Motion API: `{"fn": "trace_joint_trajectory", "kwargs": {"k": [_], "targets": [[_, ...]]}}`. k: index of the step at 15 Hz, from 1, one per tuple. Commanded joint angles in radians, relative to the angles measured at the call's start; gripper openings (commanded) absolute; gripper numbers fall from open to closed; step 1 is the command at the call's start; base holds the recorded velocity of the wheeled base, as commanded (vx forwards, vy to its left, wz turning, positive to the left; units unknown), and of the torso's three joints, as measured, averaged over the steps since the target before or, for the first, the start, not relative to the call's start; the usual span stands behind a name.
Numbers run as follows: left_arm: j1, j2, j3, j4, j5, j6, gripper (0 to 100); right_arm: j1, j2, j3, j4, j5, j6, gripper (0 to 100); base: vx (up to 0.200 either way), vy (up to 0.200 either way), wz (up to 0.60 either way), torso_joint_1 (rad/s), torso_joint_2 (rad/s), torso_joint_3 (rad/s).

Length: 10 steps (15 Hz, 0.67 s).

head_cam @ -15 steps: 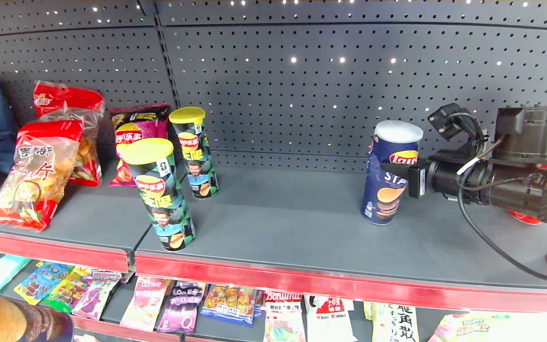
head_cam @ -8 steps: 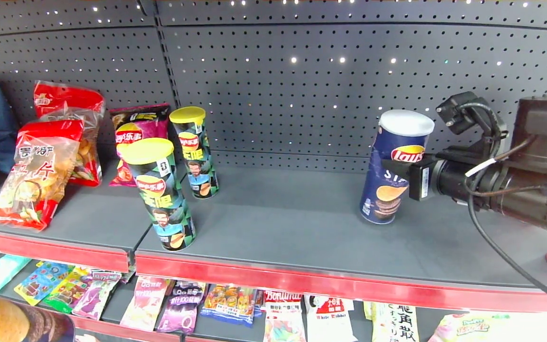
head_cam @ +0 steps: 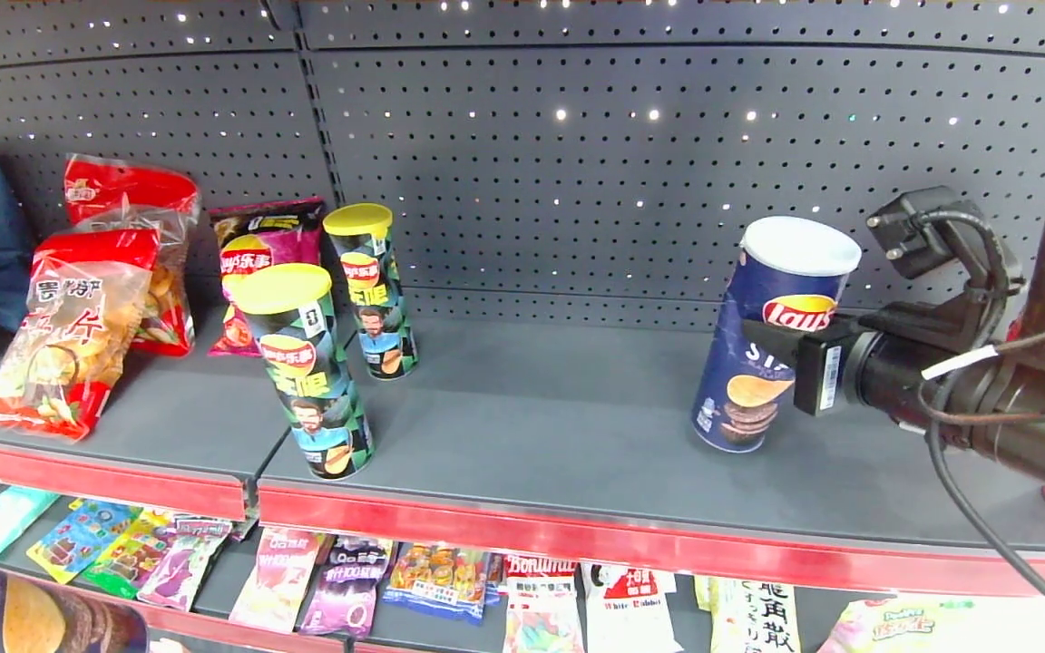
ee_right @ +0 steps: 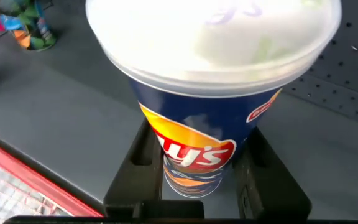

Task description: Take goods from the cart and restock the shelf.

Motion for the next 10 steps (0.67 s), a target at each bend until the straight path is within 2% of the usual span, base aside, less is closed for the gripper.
{"fn": "trace_joint_trajectory", "kwargs": {"k": [1,2,5,8,10], "targets": [[0.0,0.002,0.002,0.0,0.0,0.001,0,0.099,0.007,-0.01,-0.002,-0.093,0.078,0,0.0,0.0,0.0,0.0,0.0,0.0],[0.0,0.003,0.002,0.0,0.0,0.001,0,0.13,0.016,-0.006,-0.002,-0.147,0.097,0,0.0,0.0,0.0,0.0,0.0,0.0],[0.0,0.002,0.001,0.0,0.0,0.0,0,0.168,0.027,0.011,0.0,-0.192,0.094,0,0.0,0.0,0.0,0.0,0.0,0.0],[0.0,0.003,0.001,0.0,0.0,0.0,0,0.223,0.076,-0.004,-0.005,-0.357,0.1,0,0.0,0.0,0.0,0.0,0.0,0.0],[0.0,0.003,-0.001,0.0,0.0,0.0,0,0.243,0.081,0.0,-0.005,-0.37,0.1,0,0.0,0.0,0.0,0.0,0.0,0.0]]}}
